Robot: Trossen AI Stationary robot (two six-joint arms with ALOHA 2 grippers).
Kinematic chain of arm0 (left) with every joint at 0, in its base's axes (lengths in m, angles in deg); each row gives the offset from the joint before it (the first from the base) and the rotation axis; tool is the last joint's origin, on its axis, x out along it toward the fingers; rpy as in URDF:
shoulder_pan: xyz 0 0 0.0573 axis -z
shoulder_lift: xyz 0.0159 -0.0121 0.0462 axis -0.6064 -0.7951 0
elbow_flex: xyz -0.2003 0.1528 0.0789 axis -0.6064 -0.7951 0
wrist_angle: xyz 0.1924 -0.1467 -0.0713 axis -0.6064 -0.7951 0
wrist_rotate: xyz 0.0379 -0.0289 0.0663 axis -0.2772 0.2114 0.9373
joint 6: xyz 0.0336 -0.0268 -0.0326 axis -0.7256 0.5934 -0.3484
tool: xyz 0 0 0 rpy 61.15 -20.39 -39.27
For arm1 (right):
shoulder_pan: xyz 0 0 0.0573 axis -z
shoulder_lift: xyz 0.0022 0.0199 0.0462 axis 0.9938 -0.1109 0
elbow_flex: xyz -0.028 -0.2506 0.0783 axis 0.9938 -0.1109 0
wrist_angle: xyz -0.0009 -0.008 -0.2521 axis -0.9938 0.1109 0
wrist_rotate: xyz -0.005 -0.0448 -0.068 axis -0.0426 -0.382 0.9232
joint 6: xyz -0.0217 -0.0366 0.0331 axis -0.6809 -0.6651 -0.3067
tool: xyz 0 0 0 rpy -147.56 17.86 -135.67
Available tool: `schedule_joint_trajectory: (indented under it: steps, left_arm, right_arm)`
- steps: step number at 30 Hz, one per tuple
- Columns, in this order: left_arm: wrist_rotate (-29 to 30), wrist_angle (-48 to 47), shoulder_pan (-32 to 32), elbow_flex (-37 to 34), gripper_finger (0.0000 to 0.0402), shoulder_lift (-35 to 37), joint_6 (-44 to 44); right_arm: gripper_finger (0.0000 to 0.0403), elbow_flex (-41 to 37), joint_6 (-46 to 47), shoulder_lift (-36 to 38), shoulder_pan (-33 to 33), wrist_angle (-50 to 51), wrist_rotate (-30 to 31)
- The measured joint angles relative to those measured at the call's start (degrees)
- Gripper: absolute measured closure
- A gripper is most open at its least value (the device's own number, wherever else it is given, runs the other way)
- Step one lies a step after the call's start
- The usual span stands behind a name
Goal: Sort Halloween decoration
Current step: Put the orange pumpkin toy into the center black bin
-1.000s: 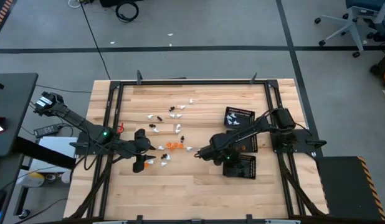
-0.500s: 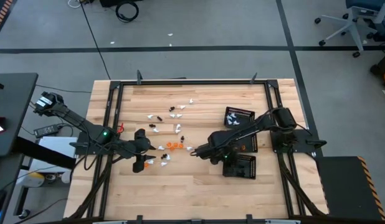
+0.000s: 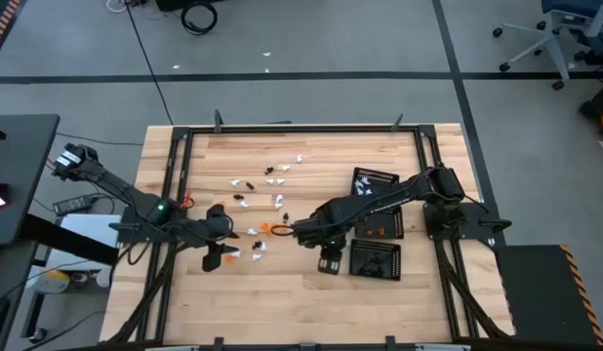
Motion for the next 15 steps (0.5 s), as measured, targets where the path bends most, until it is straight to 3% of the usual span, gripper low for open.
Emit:
schedule_joint_trajectory:
  steps: [9,15]
  left_arm:
    - [0.6,-1.7,0.3,0.0,0.0209,8.1,-2.5]
    - [0.8,-2.4,0.3,0.0,0.0209,12.3,-6.6]
  right_arm:
    - [0.0287,0.6,5.6,0.0,-0.1,-4.6,-3.1]
    - [0.0288,2.6,6.2,0.0,-1.0,-13.4,4.9]
